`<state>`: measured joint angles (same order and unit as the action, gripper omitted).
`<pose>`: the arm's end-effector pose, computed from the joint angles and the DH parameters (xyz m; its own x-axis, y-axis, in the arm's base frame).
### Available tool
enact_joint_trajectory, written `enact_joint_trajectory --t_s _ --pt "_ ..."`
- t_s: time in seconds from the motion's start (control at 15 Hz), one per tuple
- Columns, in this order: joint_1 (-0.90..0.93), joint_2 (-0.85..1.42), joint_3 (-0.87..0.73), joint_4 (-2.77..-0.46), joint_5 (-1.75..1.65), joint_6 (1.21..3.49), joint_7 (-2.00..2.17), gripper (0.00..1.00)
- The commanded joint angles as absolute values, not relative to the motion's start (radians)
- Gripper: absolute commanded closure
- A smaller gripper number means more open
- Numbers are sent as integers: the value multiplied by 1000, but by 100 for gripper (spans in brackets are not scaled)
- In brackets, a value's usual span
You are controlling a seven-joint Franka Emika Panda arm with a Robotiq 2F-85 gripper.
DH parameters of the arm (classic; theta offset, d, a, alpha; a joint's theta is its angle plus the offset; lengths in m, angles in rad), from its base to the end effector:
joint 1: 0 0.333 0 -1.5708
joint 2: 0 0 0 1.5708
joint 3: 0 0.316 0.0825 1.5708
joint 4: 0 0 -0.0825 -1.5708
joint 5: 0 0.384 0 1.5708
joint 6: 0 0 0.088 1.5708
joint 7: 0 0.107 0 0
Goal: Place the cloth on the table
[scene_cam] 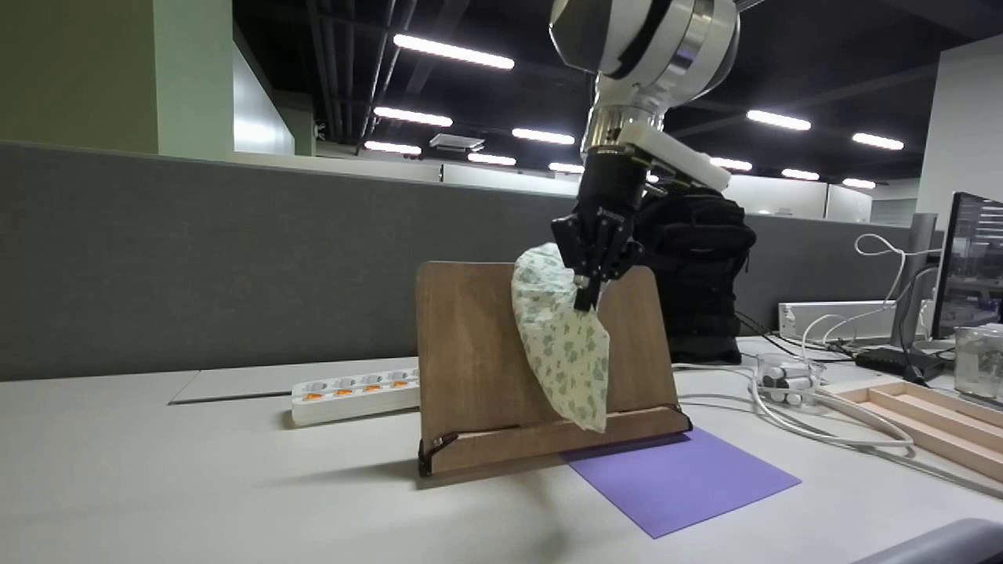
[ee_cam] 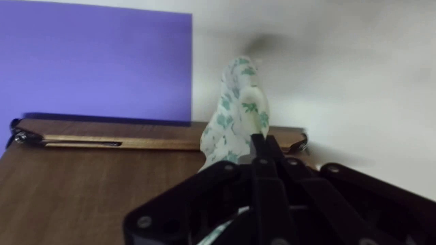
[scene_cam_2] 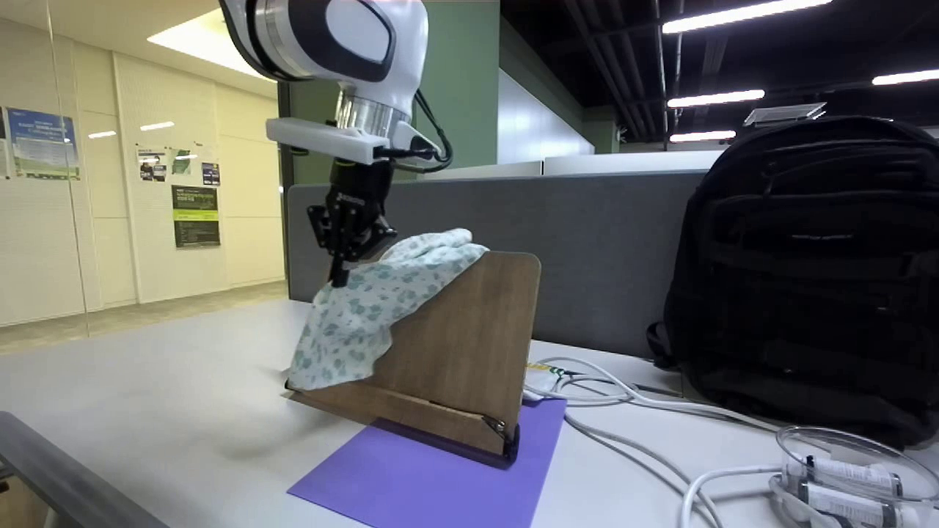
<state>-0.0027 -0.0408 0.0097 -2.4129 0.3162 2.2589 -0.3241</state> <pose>0.4722 0.0116 0.3184 0.9907 0.1224 -0.0590 0.1042 -0.9632 -0.2477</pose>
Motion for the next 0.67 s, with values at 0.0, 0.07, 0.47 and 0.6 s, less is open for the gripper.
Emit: enact_joint_trajectory --t_s 0.0,0.07,0.47,0.6 --pt "30 -141 19 -2447 335 2077 -404 100" --pt "39 -159 21 -2453 328 2038 -414 100" --pt "69 -217 41 -2521 271 2048 -333 67" --pt "65 -217 42 -2529 275 2057 -262 52"
